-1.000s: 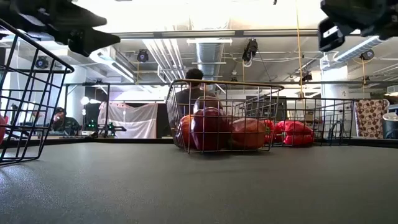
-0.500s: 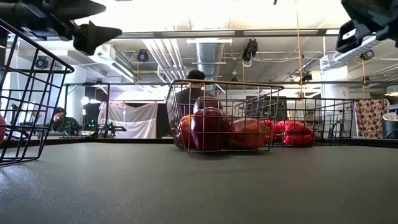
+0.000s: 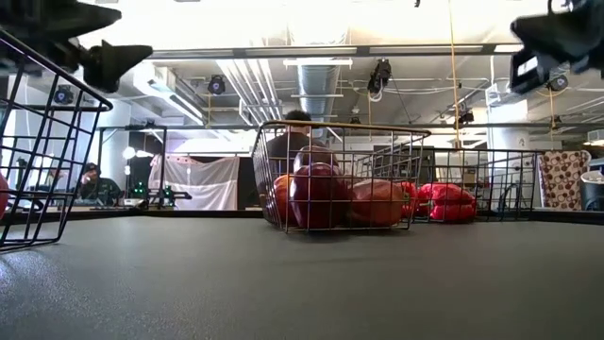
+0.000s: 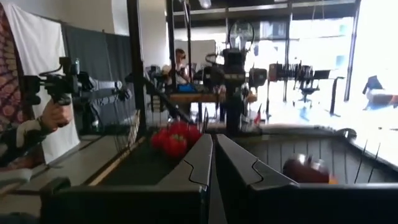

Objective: Sort produce into baskets
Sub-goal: Return to Home Position

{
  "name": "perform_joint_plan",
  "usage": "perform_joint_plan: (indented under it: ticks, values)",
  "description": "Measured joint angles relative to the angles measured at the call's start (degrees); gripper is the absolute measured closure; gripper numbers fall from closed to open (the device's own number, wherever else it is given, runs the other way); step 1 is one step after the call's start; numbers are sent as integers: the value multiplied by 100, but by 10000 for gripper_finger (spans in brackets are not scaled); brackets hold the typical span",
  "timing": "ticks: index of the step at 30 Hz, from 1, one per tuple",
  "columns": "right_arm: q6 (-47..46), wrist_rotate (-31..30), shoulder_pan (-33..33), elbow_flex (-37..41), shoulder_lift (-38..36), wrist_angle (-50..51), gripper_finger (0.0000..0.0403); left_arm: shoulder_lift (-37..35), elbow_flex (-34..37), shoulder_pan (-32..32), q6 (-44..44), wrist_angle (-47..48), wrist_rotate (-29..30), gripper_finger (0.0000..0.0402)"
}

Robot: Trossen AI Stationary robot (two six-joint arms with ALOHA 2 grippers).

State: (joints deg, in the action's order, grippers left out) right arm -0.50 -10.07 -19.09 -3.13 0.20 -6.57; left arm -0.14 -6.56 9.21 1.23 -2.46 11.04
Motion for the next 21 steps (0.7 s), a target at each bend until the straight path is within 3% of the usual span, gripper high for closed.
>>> perform_joint_plan:
  ticks: [3, 5, 14, 18, 21]
  values:
    - [-181, -35, 0, 242, -1, -39, 390, 79, 564, 0, -28, -831, -469, 70]
    - [-376, -211, 0, 240, 76, 296, 390, 192, 569, -2, 31, -744, -692, 70]
    - [-568, -2300, 13, 240, 849, 245, 390, 120, 596, -11, 121, -698, -968, 70]
    - [-1021, -2261, 13, 241, 1161, 245, 390, 138, 596, -9, 82, -416, -586, 70]
    - [-1218, -1625, 13, 244, 1353, 175, 390, 214, 598, -11, 77, -358, -262, 70]
